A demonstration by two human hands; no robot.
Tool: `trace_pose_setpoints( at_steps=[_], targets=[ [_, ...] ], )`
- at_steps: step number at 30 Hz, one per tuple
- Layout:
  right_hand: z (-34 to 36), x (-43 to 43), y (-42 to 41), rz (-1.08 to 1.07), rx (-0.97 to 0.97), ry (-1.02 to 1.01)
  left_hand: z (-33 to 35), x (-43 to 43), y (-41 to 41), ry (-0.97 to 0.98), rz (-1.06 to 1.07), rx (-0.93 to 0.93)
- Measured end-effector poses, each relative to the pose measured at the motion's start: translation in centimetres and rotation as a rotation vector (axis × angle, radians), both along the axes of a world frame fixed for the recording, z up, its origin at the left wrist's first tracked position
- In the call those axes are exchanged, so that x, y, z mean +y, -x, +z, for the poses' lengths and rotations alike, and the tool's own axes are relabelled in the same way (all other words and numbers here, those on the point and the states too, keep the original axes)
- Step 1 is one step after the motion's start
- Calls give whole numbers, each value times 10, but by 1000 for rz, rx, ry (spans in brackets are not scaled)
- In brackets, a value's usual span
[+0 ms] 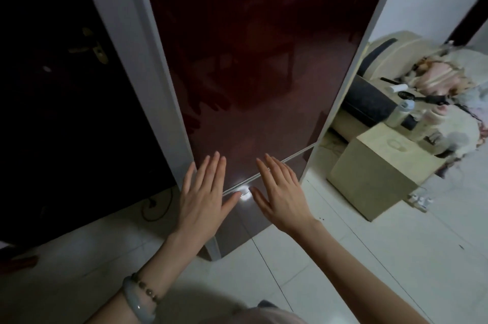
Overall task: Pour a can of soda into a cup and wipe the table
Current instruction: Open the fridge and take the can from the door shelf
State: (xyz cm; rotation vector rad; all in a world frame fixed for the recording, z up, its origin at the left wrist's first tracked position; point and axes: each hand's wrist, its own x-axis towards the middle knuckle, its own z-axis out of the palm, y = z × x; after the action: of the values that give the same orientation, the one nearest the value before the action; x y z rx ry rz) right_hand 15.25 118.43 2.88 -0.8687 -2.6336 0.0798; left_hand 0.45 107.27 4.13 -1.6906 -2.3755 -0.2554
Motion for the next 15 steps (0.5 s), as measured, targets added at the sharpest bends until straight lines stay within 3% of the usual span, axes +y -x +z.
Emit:
trace_pose_setpoints(
  at_steps=[11, 15],
  targets=[
    [76, 37, 77, 496, 272, -224, 67, -15, 27, -257, 393, 131],
    [104, 48, 101, 586, 329, -337, 89, -19, 42, -390, 508, -24]
  ],
)
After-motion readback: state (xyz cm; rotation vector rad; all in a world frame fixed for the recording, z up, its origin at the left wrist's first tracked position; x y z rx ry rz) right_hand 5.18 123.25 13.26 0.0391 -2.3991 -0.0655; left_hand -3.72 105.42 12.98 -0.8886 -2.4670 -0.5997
